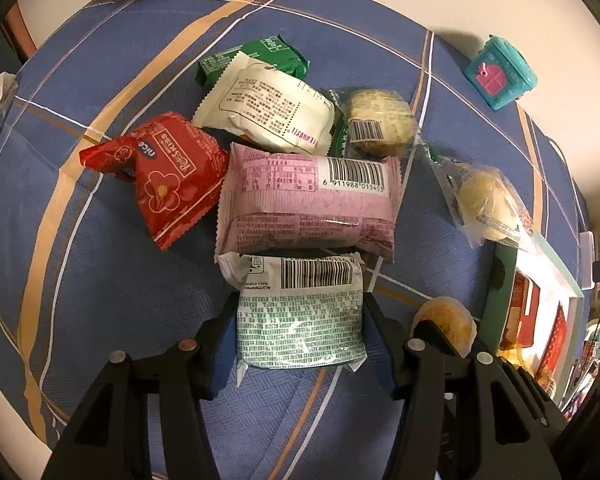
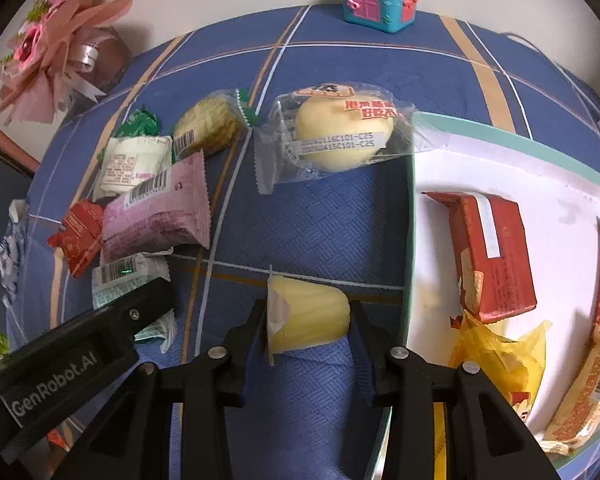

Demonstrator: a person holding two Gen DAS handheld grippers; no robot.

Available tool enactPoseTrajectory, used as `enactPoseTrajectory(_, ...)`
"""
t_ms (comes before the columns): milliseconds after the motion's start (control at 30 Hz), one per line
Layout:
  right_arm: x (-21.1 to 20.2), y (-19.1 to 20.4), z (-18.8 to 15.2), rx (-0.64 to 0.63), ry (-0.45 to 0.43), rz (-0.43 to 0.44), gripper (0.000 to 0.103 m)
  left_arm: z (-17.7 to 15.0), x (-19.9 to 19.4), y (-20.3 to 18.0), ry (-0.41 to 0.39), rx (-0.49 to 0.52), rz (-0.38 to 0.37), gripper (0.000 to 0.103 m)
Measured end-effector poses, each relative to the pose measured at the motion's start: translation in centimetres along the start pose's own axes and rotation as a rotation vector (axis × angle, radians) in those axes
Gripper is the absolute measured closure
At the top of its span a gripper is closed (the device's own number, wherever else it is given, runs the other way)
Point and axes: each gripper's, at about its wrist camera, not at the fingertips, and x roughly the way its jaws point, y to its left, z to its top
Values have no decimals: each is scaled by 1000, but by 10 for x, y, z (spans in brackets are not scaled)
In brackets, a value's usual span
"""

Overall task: Organize snacks
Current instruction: 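Lift and carry the green-white packet and cream cup cake over the white tray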

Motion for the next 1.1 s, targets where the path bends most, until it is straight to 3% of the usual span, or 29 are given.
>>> enactPoseTrajectory(333, -3, 7, 1, -27, -9, -17, 63, 0, -7, 1, -16, -1, -1, 44)
enactPoseTrajectory(633, -35, -3, 8, -5, -71, 0, 63, 2, -42, -5, -99, 13, -18, 44)
enactPoseTrajectory(1100, -79, -61, 19, 159, -133, -21, 63, 0, -71, -36, -180, 79, -42, 44)
